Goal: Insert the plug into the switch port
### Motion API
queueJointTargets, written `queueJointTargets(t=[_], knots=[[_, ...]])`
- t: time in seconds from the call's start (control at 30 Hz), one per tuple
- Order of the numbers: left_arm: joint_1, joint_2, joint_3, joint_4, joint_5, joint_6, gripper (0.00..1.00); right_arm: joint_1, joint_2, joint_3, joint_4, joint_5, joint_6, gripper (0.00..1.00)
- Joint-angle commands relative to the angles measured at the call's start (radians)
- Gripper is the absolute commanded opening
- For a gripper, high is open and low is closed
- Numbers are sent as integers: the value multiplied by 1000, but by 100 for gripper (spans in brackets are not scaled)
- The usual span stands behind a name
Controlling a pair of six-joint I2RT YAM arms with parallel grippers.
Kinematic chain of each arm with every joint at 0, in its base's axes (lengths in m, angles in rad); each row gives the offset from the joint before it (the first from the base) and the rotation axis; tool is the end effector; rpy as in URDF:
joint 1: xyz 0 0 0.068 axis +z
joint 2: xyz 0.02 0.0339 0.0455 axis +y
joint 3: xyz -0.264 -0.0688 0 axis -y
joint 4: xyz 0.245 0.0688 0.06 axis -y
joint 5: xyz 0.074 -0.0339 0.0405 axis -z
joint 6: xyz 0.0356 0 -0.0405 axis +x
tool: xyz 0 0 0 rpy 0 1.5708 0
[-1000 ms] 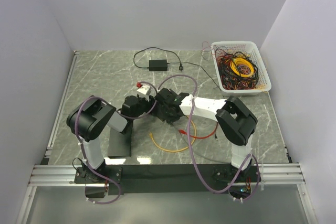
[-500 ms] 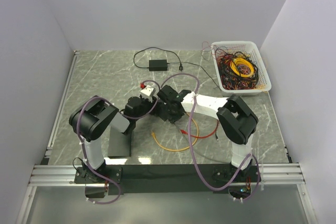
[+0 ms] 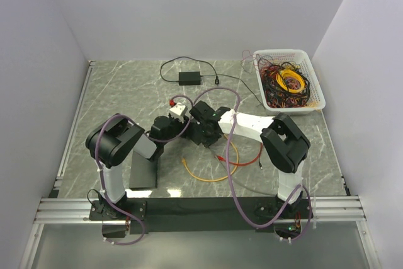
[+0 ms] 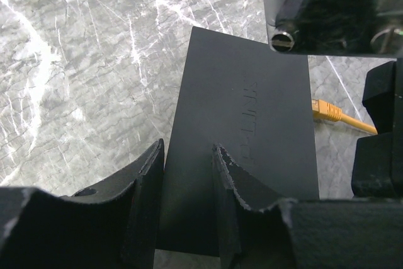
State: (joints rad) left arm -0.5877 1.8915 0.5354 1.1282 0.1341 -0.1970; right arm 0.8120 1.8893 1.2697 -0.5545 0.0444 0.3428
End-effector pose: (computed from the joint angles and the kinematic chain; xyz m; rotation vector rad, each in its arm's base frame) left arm 0.2641 -0.1817 0.1128 0.4550 1.7921 -0.6755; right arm 0.2621 0.2742 0.1697 -0.6329 2.7012 0.2528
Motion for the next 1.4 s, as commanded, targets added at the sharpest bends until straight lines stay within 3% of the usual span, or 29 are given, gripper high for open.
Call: queueJointTargets(t=[0.0, 0.27, 0.37, 0.43, 0.47, 0.6, 0.77, 0.83, 0.87, 0.9, 0.93, 1.17, 1.37], knots=[[-161, 52, -43, -215, 401, -2, 15, -19, -7, 164, 666, 11, 27, 0], [-161, 41, -49, -206, 417, -18, 17, -48, 39, 152, 792, -41, 36, 0], [-147, 20, -34, -263, 365, -51, 30, -51, 50, 148, 778, -41, 25, 0], [-104, 21, -8, -289, 352, -90, 45, -51, 25, 103, 781, -41, 28, 1], [-75, 21, -3, -326, 345, -110, 48, -51, 13, 85, 785, -41, 28, 12], [-47, 6, 20, -401, 270, -130, 57, -51, -58, -35, 800, -28, 45, 41], [-14, -18, 83, -518, 109, -166, 63, -51, -146, -124, 774, -12, 50, 59], [6, -34, 95, -531, 66, -189, 68, -51, -214, -153, 768, -11, 48, 62], [23, -58, 100, -544, 30, -200, 72, -50, -241, -168, 762, -8, 50, 64], [28, -71, 106, -567, 12, -200, 90, -50, -268, -197, 748, -6, 54, 65], [31, -87, 118, -582, -7, -199, 98, -48, -324, -213, 739, -3, 59, 68], [32, -242, 210, -696, -79, -147, 99, -50, -558, -320, 601, 49, 90, 74], [5, -431, 163, -694, -5, -95, 97, -71, -706, -368, 487, 196, 107, 75]])
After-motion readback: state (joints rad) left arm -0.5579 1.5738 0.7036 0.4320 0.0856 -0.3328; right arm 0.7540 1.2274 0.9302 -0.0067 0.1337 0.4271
